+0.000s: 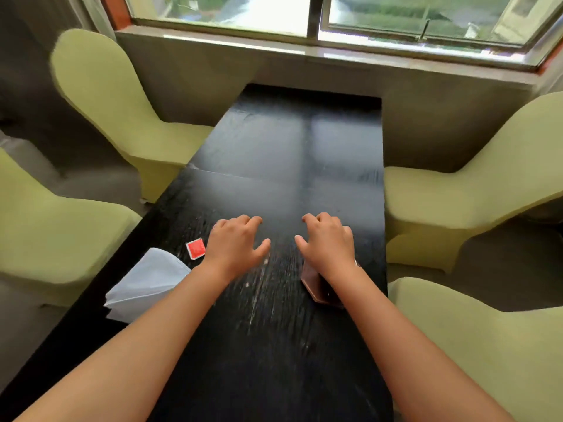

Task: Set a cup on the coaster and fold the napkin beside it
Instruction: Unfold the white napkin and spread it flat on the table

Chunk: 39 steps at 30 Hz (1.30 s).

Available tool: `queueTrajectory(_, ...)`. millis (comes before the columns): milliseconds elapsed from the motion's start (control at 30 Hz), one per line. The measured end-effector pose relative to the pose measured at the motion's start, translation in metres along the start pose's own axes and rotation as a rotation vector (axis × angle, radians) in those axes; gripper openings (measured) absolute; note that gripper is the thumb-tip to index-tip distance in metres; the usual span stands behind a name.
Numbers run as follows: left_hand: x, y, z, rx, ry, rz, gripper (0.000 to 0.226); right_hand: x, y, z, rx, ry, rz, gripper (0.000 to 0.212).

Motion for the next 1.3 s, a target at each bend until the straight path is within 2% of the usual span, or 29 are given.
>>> queueTrajectory(200,-0.047,0.064,-0.046,0.067,-0.069,-0.045,0.041,-0.079,0.048,-0.001,0.036,0.004,-0.103,0.036)
queueTrajectory(400,-0.102,0.149,-0.073,0.109,-0.057,-0.069,0.037,-0.160,0.105,0.029,0.086,-0.005,-0.131,0.037)
queueTrajectory(600,-0.162,0.229,-0.092,-0.023,-0.064,-0.022,0.043,-0.222,0.157,0.070,0.011,-0.033,-0.063,0.041)
queueTrajectory(833,-0.207,0.274,-0.077,-0.191,0.020,-0.050,0.037,-0.246,0.180,0.111,-0.118,0.019,-0.007,0.040)
queueTrajectory(1033,-0.228,0.263,-0.045,-0.257,0.031,-0.084,0.034,-0.241,0.156,0.148,-0.194,0.049,-0.024,0.041)
queueTrajectory(1300,-0.259,0.237,0.004,-0.357,0.066,-0.015,0.036,-0.245,0.122,0.201,-0.291,0.077,-0.091,0.047)
Point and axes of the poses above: each hand's wrist, its own y-axis away from the middle knuckle, its own z-axis out of the palm, x = y × z, the point moved 3 cm from there along -y, towards the middle knuckle, and after that the axes turned 15 degrees about z, right-handed, at the moved point
